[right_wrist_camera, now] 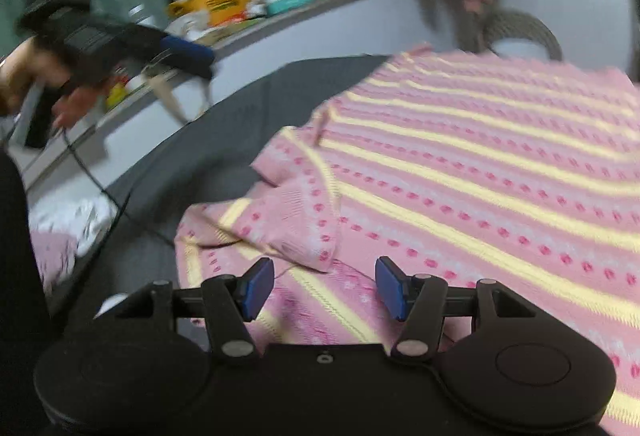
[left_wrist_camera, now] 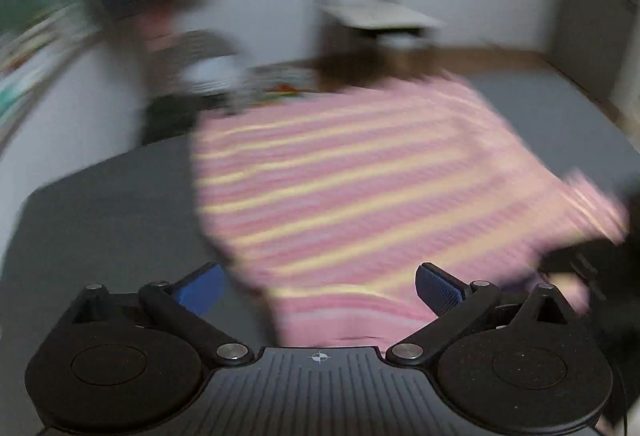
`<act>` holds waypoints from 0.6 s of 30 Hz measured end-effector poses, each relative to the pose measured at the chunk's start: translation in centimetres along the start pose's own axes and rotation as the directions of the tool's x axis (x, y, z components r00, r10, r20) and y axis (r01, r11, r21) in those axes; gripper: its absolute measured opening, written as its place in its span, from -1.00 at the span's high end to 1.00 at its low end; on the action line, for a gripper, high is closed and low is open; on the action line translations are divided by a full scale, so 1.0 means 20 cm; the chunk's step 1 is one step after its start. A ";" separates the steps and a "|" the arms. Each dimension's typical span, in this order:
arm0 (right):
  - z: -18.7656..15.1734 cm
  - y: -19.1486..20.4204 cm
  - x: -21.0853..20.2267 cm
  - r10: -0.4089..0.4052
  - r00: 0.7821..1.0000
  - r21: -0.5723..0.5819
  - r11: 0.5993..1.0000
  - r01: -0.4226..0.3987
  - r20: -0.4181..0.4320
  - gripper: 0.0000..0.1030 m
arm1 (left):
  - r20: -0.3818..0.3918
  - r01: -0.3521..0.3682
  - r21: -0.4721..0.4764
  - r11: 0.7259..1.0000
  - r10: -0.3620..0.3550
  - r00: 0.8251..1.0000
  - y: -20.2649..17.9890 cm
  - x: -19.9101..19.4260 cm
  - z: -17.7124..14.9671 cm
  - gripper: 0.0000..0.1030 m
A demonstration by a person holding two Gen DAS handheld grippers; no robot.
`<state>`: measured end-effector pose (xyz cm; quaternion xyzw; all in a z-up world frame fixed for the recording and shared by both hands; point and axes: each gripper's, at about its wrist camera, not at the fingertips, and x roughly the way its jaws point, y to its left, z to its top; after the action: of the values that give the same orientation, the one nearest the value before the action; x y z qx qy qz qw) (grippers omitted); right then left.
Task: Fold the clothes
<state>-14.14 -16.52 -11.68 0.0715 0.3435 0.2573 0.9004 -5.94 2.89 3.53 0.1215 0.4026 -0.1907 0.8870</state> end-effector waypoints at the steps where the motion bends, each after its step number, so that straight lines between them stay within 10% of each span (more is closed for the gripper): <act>1: 0.00 0.03 0.00 -0.006 1.000 -0.033 0.999 0.006 0.010 -0.08 | -0.034 -0.058 -0.095 0.994 0.055 0.998 0.07 0.03 -0.03 -0.99; 5: 0.00 0.15 -0.01 -0.073 0.994 -0.172 0.981 0.085 0.078 -0.11 | -0.170 0.018 -0.292 0.956 -0.070 0.983 0.22 0.20 -0.08 -0.99; 11: -0.02 0.29 0.11 -0.149 0.986 -0.385 0.908 0.165 0.071 -0.10 | -0.251 0.044 -0.240 0.970 -0.105 0.962 0.12 0.44 -0.11 -0.86; 15: -0.08 0.40 0.23 -0.203 0.975 -0.600 0.770 0.216 0.090 0.00 | -0.276 0.110 -0.303 0.947 -0.198 0.941 0.16 0.56 -0.15 0.10; 18: -0.07 0.41 0.30 -0.209 0.975 -0.611 0.764 0.209 0.073 0.25 | -0.263 0.191 -0.357 0.915 -0.294 0.919 0.18 0.60 -0.18 0.38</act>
<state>-14.72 -6.49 -13.65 -0.2638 0.2467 0.2531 0.8975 0.42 4.67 -7.65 -0.0489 0.5752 -0.2102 0.7890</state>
